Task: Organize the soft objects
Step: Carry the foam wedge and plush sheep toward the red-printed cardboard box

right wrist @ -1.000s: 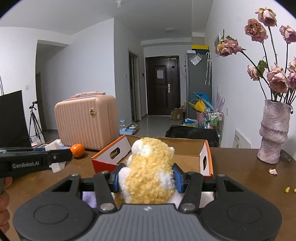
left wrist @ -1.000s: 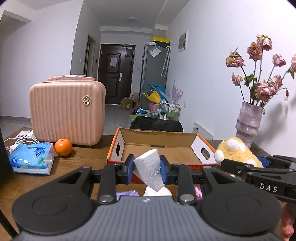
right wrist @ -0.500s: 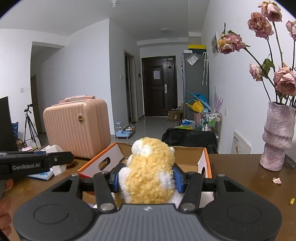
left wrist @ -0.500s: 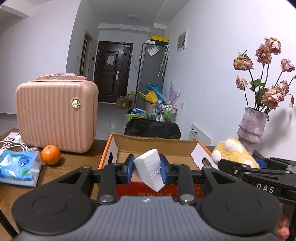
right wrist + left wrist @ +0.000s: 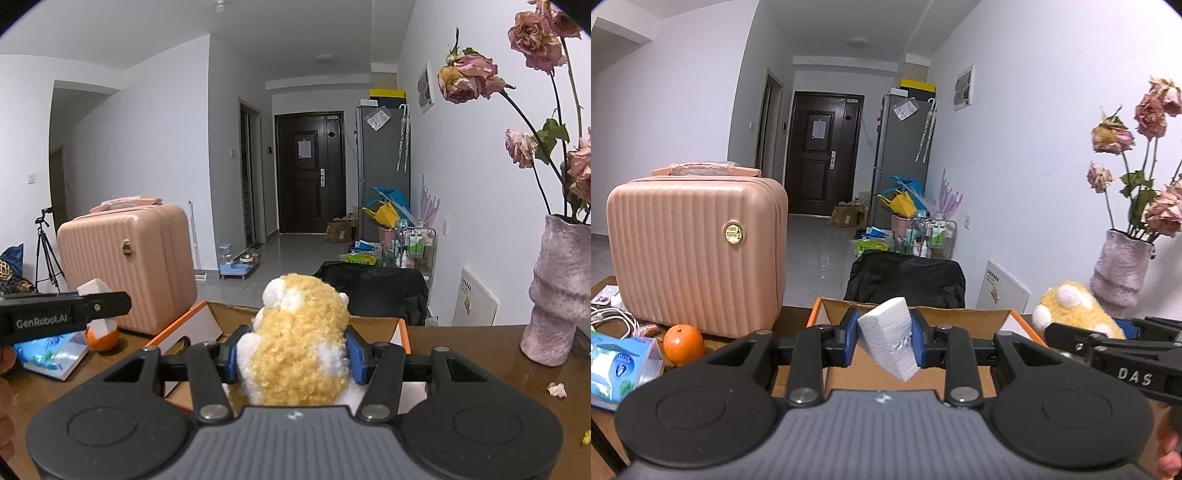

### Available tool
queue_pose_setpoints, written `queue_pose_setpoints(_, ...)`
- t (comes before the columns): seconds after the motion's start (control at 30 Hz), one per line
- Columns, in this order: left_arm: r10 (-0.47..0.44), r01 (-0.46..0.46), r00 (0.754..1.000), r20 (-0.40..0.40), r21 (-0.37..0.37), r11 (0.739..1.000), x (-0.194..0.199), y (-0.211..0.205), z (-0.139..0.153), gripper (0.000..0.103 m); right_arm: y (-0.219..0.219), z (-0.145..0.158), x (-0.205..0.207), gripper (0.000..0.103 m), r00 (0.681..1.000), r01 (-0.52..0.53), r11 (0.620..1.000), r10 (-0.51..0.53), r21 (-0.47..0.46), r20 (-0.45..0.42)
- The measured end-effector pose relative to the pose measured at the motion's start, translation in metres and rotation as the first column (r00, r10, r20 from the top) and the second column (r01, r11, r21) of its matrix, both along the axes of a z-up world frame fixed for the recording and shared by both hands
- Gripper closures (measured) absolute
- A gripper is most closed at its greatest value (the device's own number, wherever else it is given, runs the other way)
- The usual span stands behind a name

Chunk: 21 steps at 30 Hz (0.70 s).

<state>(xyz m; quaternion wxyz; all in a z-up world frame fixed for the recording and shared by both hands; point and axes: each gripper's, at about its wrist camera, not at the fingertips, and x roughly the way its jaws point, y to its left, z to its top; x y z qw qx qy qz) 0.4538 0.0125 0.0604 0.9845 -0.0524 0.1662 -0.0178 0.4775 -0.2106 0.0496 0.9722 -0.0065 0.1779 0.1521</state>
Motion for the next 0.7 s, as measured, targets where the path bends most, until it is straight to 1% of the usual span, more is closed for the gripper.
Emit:
queue_pose_setpoints(0.27, 0.034, -0.034, 0.999, -0.007, 0.027, 0.999, 0.035, 0.003, -0.003, 0.073, -0.005, 0.003, 0.035, 0.051, 1.000, 0.007, 1.000, -0.007, -0.013, -0.009)
queue_pose_setpoints(0.47, 0.053, -0.053, 0.998, -0.012, 0.046, 0.998, 0.055, 0.003, -0.007, 0.073, -0.005, -0.001, 0.056, 0.051, 0.999, -0.005, 0.999, 0.004, -0.033, -0.041)
queue_pose_setpoints(0.7, 0.052, -0.046, 0.996, -0.067, 0.086, 0.995, 0.077, -0.003, -0.025, 0.073, 0.001, -0.013, 0.077, 0.051, 0.997, 0.001, 0.998, -0.005, -0.062, -0.076)
